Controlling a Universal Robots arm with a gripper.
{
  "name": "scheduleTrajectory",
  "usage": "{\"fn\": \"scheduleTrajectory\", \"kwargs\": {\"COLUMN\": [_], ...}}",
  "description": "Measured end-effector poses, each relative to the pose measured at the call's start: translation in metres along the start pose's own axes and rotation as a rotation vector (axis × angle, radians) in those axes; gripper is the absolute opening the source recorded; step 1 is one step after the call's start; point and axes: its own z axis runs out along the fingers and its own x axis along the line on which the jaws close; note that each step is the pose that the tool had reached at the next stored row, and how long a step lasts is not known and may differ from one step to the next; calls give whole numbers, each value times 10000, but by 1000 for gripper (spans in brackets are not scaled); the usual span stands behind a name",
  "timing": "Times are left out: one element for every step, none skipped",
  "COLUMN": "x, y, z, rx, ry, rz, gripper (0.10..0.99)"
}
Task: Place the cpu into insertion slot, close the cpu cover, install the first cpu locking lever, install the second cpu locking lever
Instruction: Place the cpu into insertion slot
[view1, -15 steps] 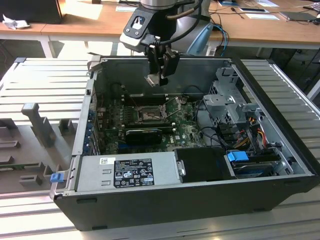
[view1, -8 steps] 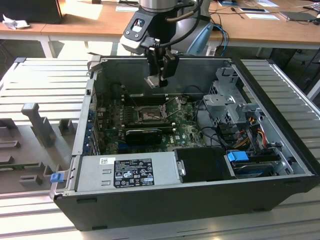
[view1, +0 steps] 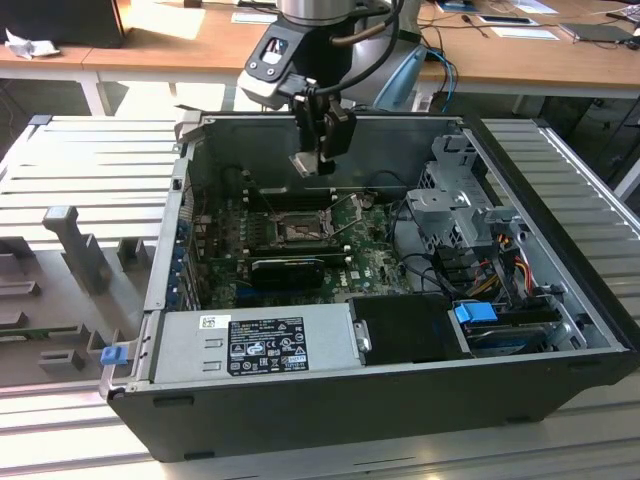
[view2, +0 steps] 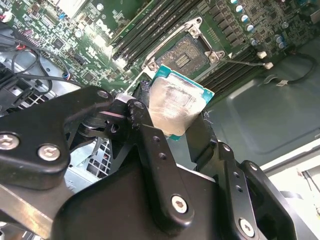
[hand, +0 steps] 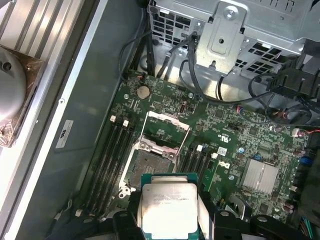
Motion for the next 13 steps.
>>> {"fn": "scheduleTrajectory", "kwargs": {"x": [0,0,0,0,0,0,0,0,0,0,-1,0,0], "y": [0,0,0,0,-1,-1,-1,-1,-1,-1,-1,-1,-2], "z": [2,4,5,7,8,8,10,12,14,15,16,17,18], "rx": [-3,-4,-5,-6,-9,-11,-14,-16,-16,-18,-19,-21,-23], "ry": [-18,-29,-38,-50,-63,-75,-83,-89,-96,-104,-114,-124,-132], "rz": [203,307,391,512,668,816,920,986,1072,1156,1279,1396,1505], "gripper": [533,533,533,533,533,533,533,533,533,533,533,533,533]}}
